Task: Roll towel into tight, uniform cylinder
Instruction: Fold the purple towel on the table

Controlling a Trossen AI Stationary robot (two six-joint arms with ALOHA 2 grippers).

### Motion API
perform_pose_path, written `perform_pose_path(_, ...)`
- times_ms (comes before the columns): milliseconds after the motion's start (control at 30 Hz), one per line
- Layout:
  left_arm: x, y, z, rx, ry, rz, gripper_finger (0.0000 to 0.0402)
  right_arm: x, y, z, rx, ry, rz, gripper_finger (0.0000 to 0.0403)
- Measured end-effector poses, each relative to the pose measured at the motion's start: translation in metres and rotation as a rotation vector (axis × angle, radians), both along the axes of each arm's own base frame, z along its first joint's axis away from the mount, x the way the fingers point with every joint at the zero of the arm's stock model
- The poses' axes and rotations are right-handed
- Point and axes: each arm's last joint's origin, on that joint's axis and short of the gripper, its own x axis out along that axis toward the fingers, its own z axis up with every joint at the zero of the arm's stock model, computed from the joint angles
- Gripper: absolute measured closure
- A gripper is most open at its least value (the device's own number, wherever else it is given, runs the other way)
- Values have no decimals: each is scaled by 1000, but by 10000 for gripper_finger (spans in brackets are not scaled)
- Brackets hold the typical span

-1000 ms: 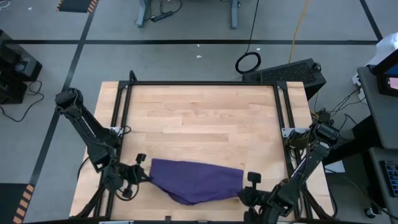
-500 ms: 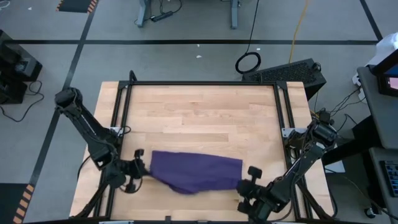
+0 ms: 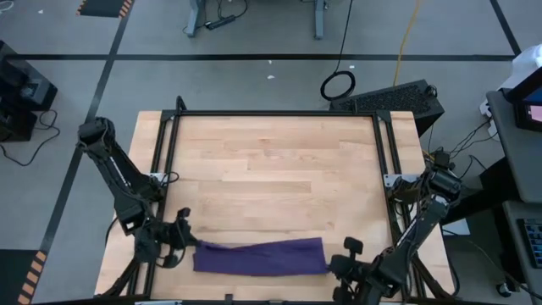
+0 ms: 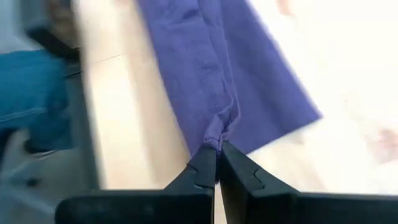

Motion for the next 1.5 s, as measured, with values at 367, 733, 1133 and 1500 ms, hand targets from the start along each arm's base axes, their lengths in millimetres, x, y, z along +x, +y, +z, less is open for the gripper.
perform_pose_path(367, -7, 15, -30, -77, 193, 116, 402, 33, -40, -2, -156, 74, -40, 403)
perform_pose_path(733, -4, 15, -13, -28, 193, 56, 402, 50, -56, 9, 53, 198, 17, 403)
perform_pose_path(1133, -16, 2, 3, -255, 320, 85, 402, 71, -86, 20, 91, 224, 52, 403)
perform_pose_path(1500, -24, 3, -24, -242, 465, 250, 402, 102, -121, -11, 48, 334, 51, 403)
